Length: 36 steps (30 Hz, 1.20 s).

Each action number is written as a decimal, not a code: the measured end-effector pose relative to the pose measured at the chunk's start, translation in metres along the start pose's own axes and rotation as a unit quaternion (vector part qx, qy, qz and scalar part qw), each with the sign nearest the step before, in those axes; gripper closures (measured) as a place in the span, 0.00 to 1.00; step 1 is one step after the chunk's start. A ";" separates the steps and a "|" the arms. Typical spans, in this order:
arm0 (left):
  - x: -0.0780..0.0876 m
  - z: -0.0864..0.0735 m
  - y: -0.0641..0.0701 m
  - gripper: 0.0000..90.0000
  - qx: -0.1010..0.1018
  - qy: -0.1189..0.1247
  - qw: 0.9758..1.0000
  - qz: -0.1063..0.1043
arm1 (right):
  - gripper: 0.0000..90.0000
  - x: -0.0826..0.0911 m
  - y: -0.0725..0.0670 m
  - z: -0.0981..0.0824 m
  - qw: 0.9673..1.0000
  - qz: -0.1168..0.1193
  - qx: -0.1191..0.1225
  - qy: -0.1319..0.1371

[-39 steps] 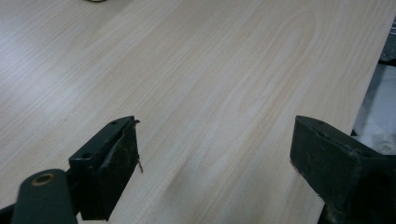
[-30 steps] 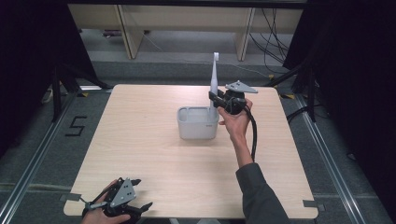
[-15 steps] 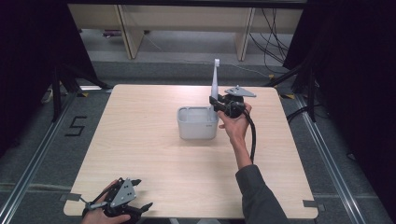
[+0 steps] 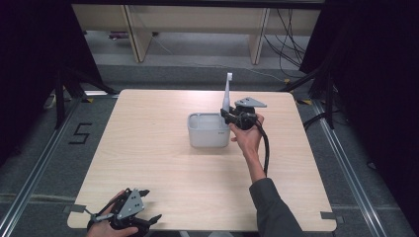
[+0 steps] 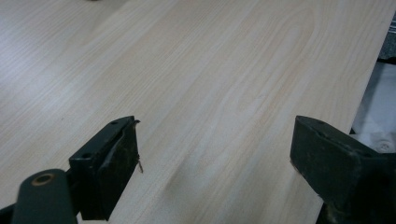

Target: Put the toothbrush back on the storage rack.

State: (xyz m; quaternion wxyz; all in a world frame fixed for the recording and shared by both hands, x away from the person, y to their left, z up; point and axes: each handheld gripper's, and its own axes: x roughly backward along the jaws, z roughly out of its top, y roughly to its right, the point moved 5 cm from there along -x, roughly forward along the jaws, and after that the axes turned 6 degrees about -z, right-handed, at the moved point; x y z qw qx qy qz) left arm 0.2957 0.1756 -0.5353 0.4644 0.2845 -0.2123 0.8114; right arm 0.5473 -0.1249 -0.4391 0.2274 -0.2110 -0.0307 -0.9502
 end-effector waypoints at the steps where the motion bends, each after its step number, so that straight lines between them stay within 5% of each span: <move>1: 0.000 0.000 0.000 0.16 0.001 0.000 1.000 0.001 | 0.73 0.000 0.000 -0.001 1.000 -0.006 0.003 0.001; 6: 0.000 0.000 0.000 0.16 0.001 -0.001 1.000 0.000 | 0.73 -0.001 0.000 -0.003 1.000 -0.007 0.030 -0.004; 9: 0.000 0.000 0.000 0.16 0.001 0.000 1.000 0.003 | 0.73 0.001 -0.002 -0.004 1.000 -0.008 0.015 -0.008; 27: -0.002 0.000 0.003 0.16 0.011 0.006 1.000 -0.017 | 0.73 0.001 0.003 -0.011 1.000 -0.006 0.017 -0.016; 28: -0.001 0.000 0.000 0.16 0.004 0.003 1.000 0.000 | 0.73 0.001 0.002 -0.010 1.000 -0.007 0.018 -0.011; 31: -0.001 0.000 0.001 0.16 0.007 0.004 1.000 -0.003 | 0.73 0.002 0.001 -0.010 1.000 -0.015 0.021 -0.014; 34: -0.001 0.000 0.000 0.16 0.007 0.000 1.000 0.002 | 0.73 -0.002 0.002 -0.011 0.998 -0.024 0.056 -0.013; 36: -0.001 0.000 0.000 0.16 0.007 0.001 1.000 0.001 | 0.73 -0.002 0.000 -0.013 0.999 -0.019 0.036 -0.017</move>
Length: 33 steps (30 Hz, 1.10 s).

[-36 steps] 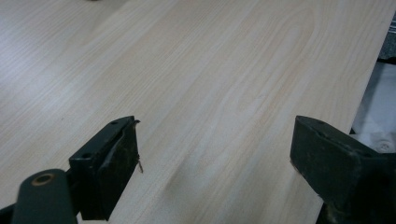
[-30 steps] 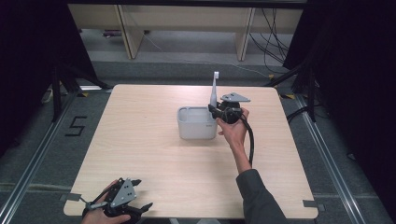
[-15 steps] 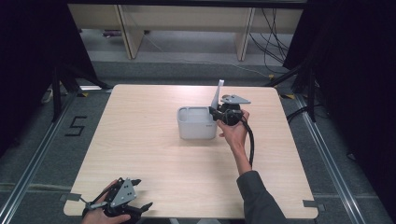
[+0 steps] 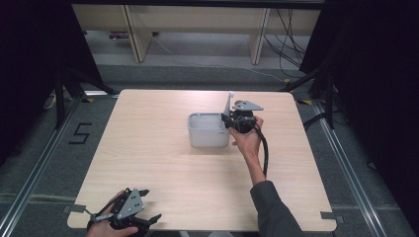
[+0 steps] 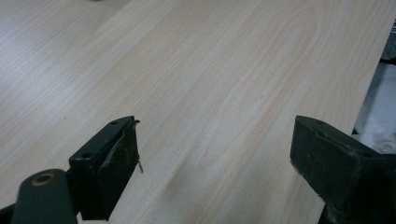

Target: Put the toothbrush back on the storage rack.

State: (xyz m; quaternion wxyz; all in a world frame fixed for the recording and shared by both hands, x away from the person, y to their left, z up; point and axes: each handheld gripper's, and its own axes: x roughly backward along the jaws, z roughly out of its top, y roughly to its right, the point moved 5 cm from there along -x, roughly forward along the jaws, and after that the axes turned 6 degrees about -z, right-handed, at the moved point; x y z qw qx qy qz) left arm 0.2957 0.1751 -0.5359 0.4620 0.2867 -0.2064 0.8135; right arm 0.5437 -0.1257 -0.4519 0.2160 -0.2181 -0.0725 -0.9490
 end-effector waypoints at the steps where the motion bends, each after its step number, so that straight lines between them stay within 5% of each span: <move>1: 0.000 0.000 0.000 0.16 0.000 0.000 1.000 0.000 | 0.73 0.000 0.000 0.000 1.000 0.000 0.000 0.000; 9: 0.000 0.000 0.000 0.16 -0.006 0.000 1.000 0.002 | 0.63 0.006 0.002 0.006 1.000 0.000 0.011 0.010; 10: 0.000 0.000 0.000 0.16 -0.004 0.000 1.000 0.002 | 0.59 0.006 0.000 0.005 1.000 0.002 -0.009 0.012; 13: 0.000 0.000 0.000 0.16 -0.005 0.000 1.000 0.002 | 0.56 0.008 -0.001 0.005 1.000 0.002 -0.019 0.009; 18: 0.000 0.000 -0.001 0.16 -0.005 -0.001 1.000 0.005 | 0.49 0.010 0.002 0.004 1.000 0.005 -0.008 0.010; 33: 0.001 0.000 -0.002 0.16 -0.008 -0.003 1.000 0.003 | 0.44 0.020 0.001 0.002 0.999 0.029 -0.003 0.015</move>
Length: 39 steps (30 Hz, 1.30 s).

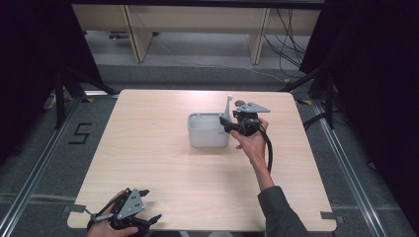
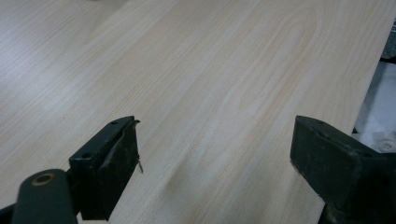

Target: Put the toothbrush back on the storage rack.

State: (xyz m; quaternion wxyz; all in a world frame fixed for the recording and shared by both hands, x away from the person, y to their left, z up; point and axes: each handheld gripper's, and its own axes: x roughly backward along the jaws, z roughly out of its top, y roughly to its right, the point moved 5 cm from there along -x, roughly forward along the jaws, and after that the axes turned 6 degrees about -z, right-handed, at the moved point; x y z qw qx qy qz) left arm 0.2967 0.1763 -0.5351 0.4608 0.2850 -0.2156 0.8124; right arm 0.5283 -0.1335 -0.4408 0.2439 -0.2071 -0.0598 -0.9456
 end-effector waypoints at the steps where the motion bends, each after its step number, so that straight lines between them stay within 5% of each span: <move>1: 0.000 0.000 0.000 0.16 0.000 0.002 1.000 0.003 | 0.44 0.002 -0.002 -0.001 1.000 0.003 -0.020 -0.005; 2: 0.001 0.000 0.000 0.16 -0.001 -0.002 1.000 -0.001 | 0.43 0.003 0.000 0.000 1.000 -0.001 0.002 0.001; 7: 0.000 0.000 0.000 0.16 0.000 0.003 1.000 0.004 | 0.43 0.005 0.001 0.000 1.000 -0.003 0.000 0.002; 9: 0.000 0.000 0.000 0.16 -0.002 0.003 1.000 0.007 | 0.43 0.007 -0.002 -0.002 1.000 0.002 -0.020 -0.011; 25: 0.000 0.000 0.000 0.16 0.000 -0.001 1.000 -0.001 | 0.42 0.016 0.001 -0.006 1.000 0.004 -0.004 -0.002; 39: 0.000 0.000 0.000 0.16 -0.003 -0.002 1.000 -0.001 | 0.39 0.026 -0.002 -0.013 1.000 0.003 -0.022 -0.011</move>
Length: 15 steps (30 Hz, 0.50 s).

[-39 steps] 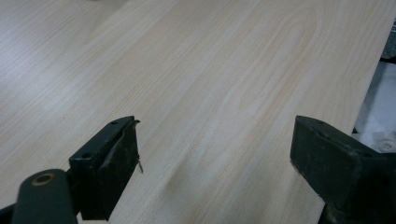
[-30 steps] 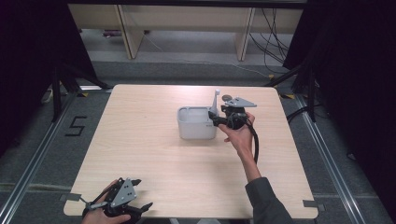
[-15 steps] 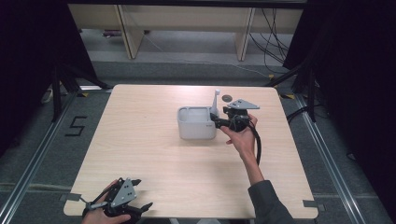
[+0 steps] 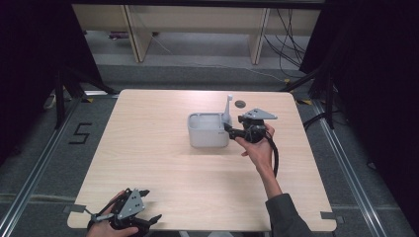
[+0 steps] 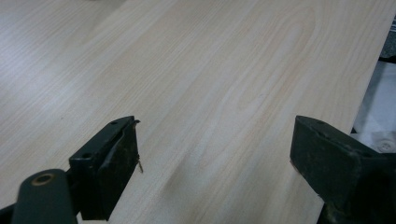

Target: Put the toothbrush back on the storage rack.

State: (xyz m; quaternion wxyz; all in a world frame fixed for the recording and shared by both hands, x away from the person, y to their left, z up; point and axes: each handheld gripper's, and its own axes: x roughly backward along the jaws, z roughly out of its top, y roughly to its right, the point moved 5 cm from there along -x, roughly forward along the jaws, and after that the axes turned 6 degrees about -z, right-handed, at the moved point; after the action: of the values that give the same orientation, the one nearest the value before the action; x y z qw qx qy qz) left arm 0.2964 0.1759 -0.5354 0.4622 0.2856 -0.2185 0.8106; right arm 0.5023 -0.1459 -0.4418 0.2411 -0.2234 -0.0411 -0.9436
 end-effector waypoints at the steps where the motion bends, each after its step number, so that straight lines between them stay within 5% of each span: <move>1: 0.000 0.000 0.000 0.16 0.000 0.000 1.000 0.000 | 0.39 0.000 0.000 0.000 1.000 0.000 0.000 0.000; 4: 0.000 0.000 0.000 0.16 0.002 0.001 1.000 -0.001 | 0.38 0.002 0.002 -0.001 1.000 0.001 0.021 0.006; 15: 0.002 0.001 0.000 0.16 -0.004 -0.001 1.000 0.001 | 0.37 0.014 0.002 -0.009 1.000 -0.003 0.022 -0.007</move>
State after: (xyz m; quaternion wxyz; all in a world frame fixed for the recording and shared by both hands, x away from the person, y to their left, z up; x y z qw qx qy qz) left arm 0.2963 0.1766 -0.5337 0.4621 0.2840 -0.2230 0.8100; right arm 0.4890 -0.1558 -0.4439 0.2428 -0.2244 -0.0641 -0.9416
